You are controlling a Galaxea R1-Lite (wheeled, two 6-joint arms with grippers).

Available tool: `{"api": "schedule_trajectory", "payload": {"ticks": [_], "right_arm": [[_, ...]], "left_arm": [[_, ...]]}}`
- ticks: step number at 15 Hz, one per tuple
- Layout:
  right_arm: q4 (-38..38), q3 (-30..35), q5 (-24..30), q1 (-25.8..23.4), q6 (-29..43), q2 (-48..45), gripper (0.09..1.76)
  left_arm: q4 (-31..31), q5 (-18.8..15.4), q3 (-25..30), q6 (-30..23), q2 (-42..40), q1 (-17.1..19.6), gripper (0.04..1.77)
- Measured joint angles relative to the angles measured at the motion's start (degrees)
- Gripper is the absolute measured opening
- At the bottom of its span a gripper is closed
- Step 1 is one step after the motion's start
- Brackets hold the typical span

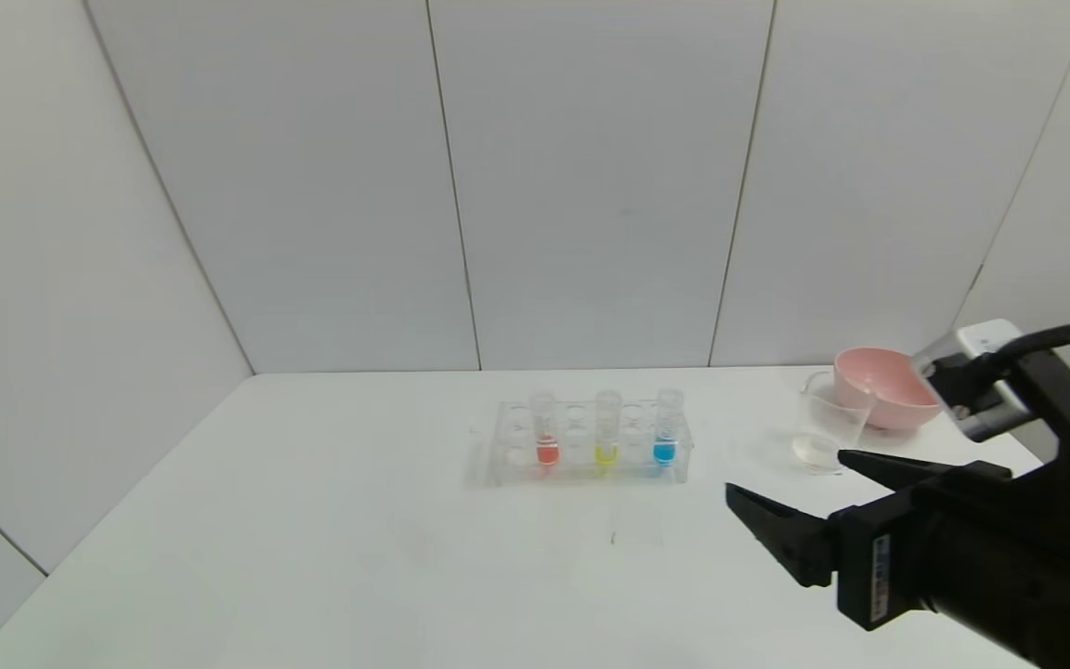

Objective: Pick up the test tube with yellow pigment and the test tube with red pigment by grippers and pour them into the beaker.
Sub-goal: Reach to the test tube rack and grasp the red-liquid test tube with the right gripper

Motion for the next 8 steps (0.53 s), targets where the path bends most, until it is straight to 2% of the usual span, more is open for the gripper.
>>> {"api": "schedule_trajectory", "payload": {"ticks": [3, 8], "right_arm": [[-0.02, -4.79, -2.28, 3.88, 4.21, 7.83, 1.71], [0.02, -14.49, -3.58, 6.94, 5.44, 21.22, 1.71]], "left_arm": [[0.02, -0.02, 0.0, 0.0, 0.0, 0.02, 1.72], [0.02, 0.0, 0.0, 0.0, 0.0, 0.02, 1.72]]}}
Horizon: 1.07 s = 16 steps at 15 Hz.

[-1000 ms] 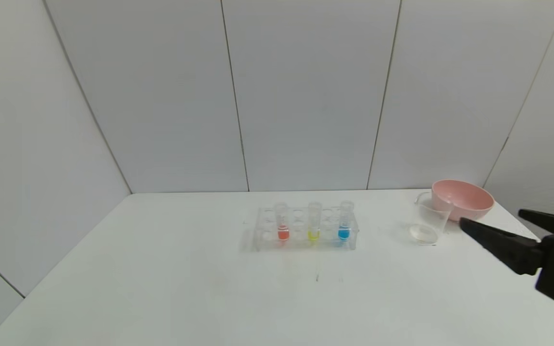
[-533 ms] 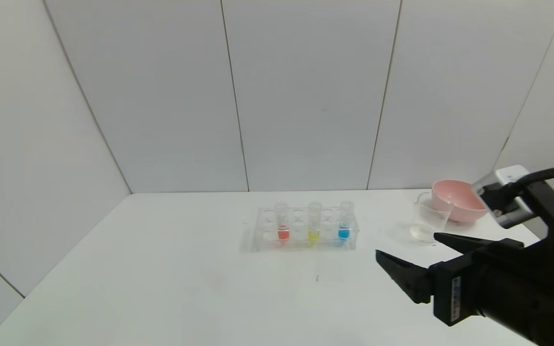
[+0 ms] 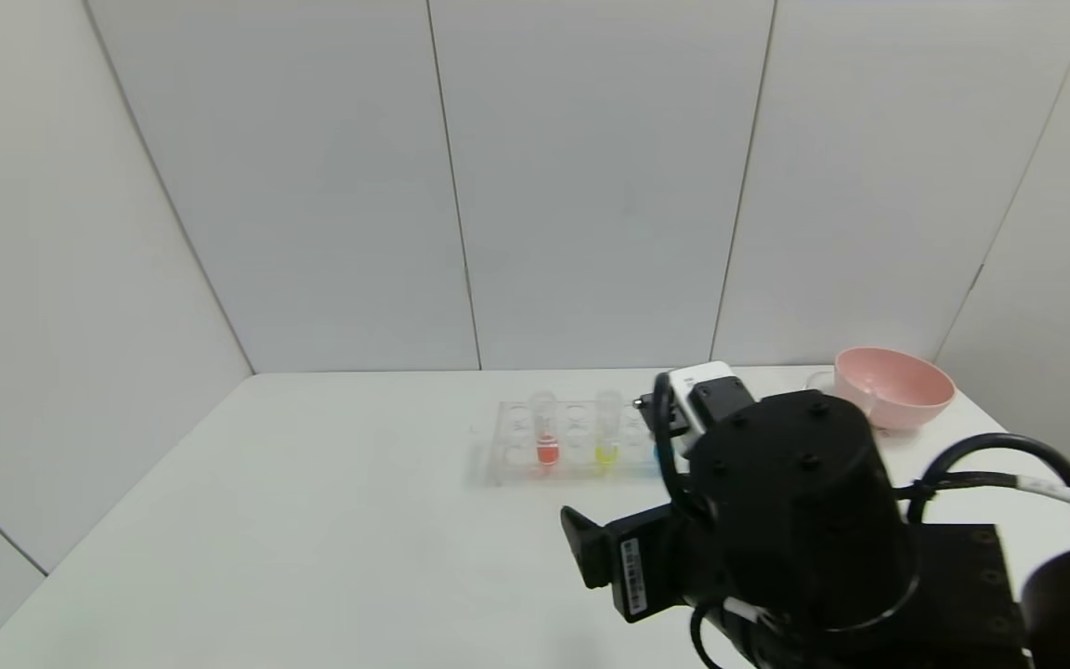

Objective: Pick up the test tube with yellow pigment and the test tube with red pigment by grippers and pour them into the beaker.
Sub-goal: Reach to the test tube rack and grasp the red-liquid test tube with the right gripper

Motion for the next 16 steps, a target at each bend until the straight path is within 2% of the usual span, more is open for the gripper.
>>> {"api": "schedule_trajectory", "payload": {"ticks": [7, 12, 16], "right_arm": [[0.61, -17.62, -0.69, -2.91, 0.09, 18.27, 1.71], [1.37, -29.89, -4.79, -4.63, -0.16, 29.28, 1.71], [1.29, -36.64, -6.74, -5.71, -0.89, 34.99, 1.71]], "left_arm": [[0.0, 0.0, 0.0, 0.0, 0.0, 0.0, 1.72], [0.0, 0.0, 0.0, 0.0, 0.0, 0.0, 1.72], [0.0, 0.0, 0.0, 0.02, 0.0, 0.0, 1.72]]}}
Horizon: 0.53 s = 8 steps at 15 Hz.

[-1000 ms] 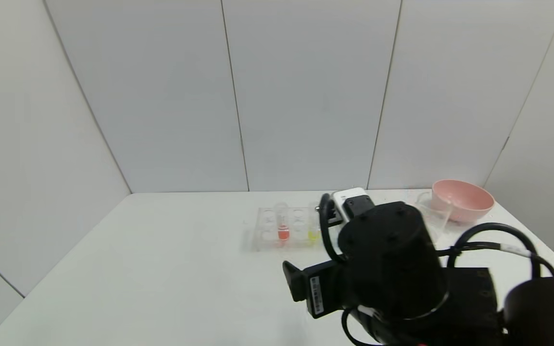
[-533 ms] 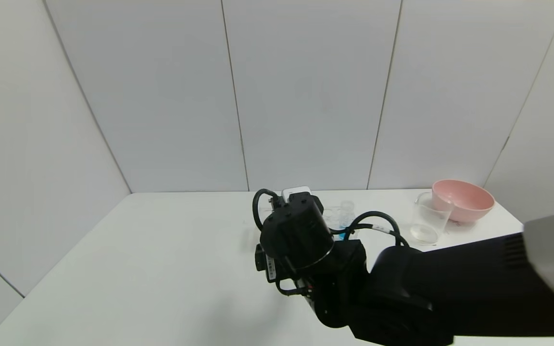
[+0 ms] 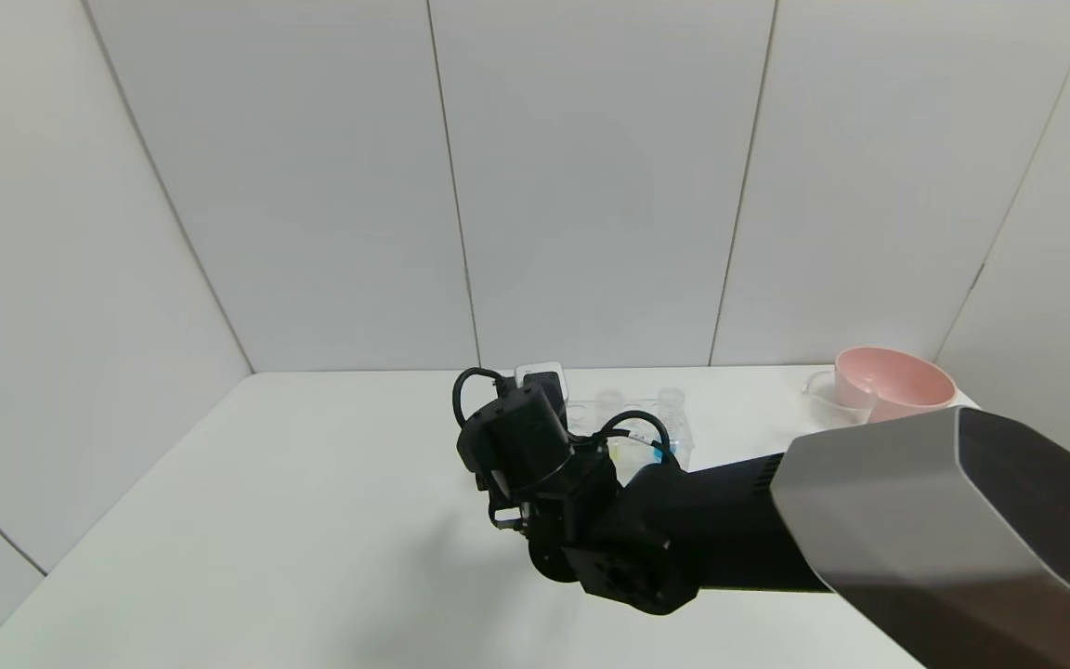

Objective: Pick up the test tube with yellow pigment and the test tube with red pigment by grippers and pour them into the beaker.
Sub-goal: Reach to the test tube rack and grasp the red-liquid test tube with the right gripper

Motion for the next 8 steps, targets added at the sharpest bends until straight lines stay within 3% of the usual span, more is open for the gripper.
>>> {"api": "schedule_trajectory", "payload": {"ticks": [8], "right_arm": [[-1.29, -7.79, -0.95, -2.43, -3.05, 5.84, 1.71]], "left_arm": [[0.0, 0.0, 0.0, -0.05, 0.0, 0.0, 1.72]]}}
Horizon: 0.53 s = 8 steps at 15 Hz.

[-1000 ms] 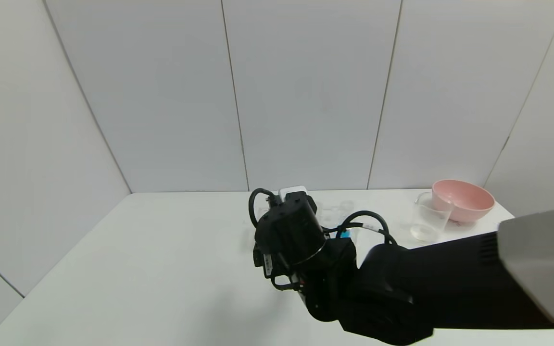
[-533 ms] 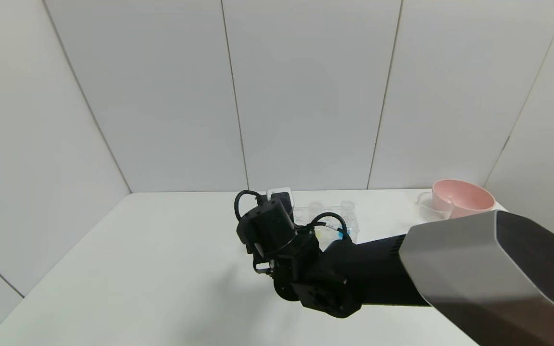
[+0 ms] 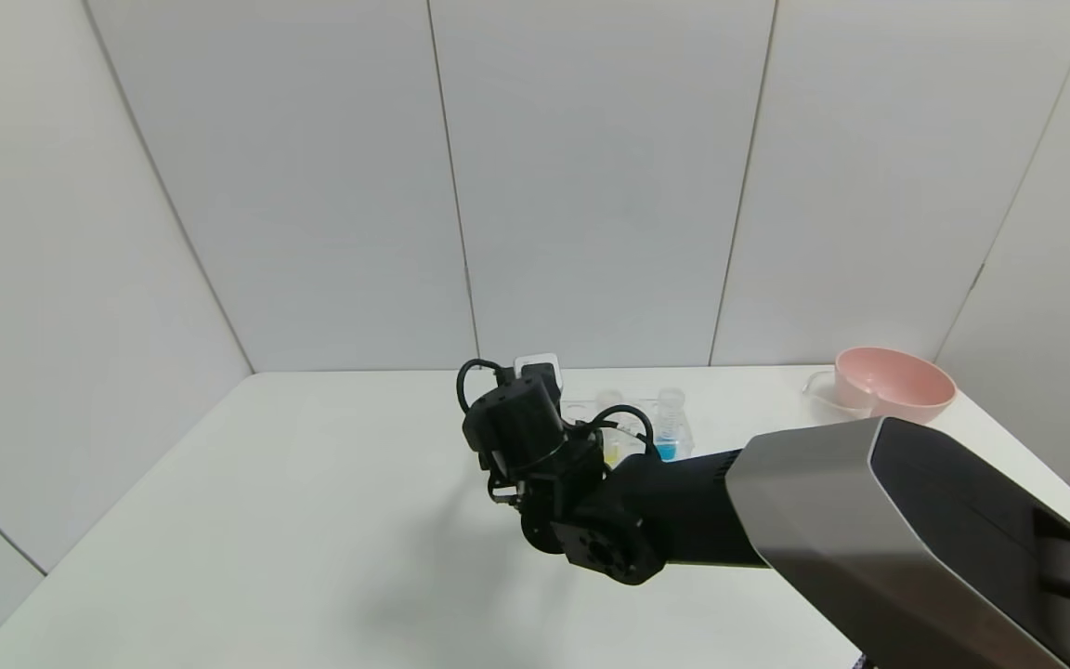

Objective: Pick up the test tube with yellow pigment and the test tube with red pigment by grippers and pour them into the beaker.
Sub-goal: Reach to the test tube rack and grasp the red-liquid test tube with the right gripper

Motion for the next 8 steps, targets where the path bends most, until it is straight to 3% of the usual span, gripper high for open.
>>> {"api": "schedule_trajectory", "payload": {"ticks": [8], "right_arm": [[-3.43, -4.14, -0.3, -2.06, -1.45, 2.36, 1.71]], "left_arm": [[0.0, 0.0, 0.0, 0.02, 0.0, 0.0, 1.72]]}}
